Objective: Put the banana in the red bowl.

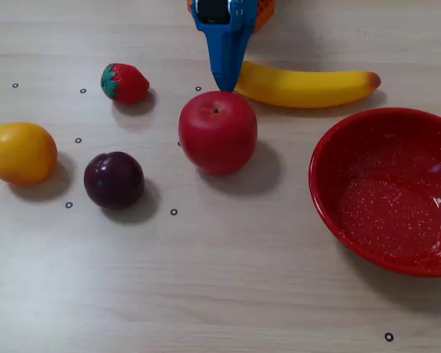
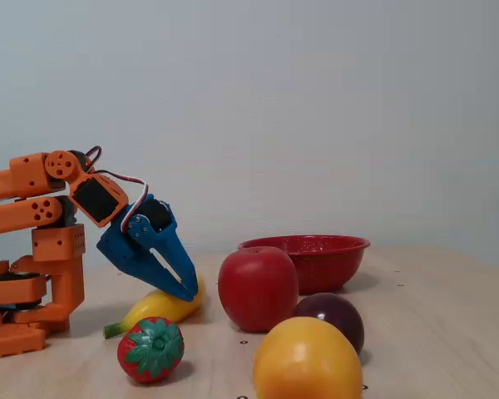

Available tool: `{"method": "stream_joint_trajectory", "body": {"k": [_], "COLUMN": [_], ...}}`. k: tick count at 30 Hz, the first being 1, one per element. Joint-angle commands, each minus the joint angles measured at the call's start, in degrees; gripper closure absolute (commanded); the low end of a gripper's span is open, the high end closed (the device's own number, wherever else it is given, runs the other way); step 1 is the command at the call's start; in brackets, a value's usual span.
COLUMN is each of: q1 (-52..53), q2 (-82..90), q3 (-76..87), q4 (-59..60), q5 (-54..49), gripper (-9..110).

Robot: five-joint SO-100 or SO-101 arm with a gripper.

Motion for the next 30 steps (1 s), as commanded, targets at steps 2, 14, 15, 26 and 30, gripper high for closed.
{"method": "stream_joint_trajectory", "body": {"k": [2,14,15,26,30], "q1": [0.09,1.14,1.85,13.01,17.75], "q2": [0.70,-1.58,-3.60,-24.08,-28.56], "q3": [-2.99,-7.91,-10.28,-37.71,-40.25], "q4": [-1.58,1.76,1.93,13.36,14.50], "q5": [0.97,0.70,0.88,4.48,4.48], "gripper": [101,101,101,101,96]}}
